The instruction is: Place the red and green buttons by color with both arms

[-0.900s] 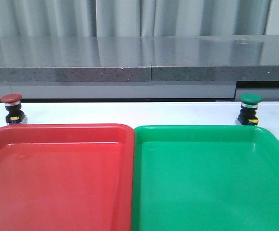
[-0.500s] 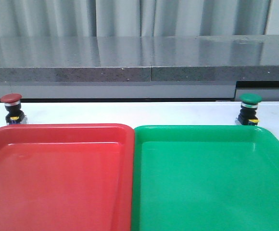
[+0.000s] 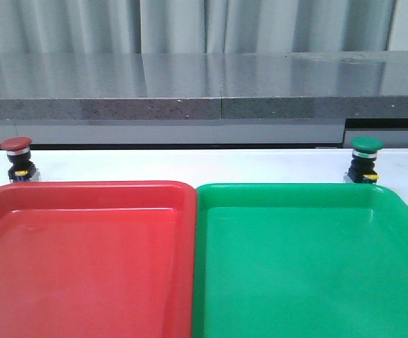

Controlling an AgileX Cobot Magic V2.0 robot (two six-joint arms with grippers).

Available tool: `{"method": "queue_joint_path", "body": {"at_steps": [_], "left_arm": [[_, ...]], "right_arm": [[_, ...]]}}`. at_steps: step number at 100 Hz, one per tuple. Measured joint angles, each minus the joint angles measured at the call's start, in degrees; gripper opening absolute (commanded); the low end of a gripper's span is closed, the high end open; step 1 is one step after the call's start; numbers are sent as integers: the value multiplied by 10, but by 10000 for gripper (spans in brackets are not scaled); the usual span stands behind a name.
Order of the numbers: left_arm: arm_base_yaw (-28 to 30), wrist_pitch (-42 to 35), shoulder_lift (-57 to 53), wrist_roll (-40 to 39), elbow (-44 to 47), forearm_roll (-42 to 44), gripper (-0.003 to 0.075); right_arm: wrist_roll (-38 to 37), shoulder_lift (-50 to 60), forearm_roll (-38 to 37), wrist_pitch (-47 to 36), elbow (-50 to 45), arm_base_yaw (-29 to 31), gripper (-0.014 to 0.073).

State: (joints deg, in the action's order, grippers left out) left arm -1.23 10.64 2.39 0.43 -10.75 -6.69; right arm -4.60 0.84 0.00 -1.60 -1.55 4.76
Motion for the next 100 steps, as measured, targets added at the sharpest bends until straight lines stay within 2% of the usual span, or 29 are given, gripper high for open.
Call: {"method": "queue_joint_path", "body": {"at_steps": [25, 33, 40, 59, 69, 75, 100], "left_arm": [[0, 70, 116, 0, -119, 0, -20], [0, 90, 156, 0, -151, 2, 3], [0, 98, 192, 0, -177, 7, 75], [0, 105, 291, 0, -234, 9, 407], [0, 112, 349, 0, -262, 9, 530], [0, 124, 384, 0, -279, 9, 552], [0, 191, 560, 0, -392, -31, 546]], "right_arm": [[0, 0, 0, 0, 0, 0, -57], [0, 0, 0, 0, 0, 0, -57], [0, 0, 0, 0, 0, 0, -57], [0, 0, 0, 0, 0, 0, -57], [0, 0, 0, 0, 0, 0, -57], [0, 0, 0, 0, 0, 0, -57], [0, 0, 0, 0, 0, 0, -57]]}}
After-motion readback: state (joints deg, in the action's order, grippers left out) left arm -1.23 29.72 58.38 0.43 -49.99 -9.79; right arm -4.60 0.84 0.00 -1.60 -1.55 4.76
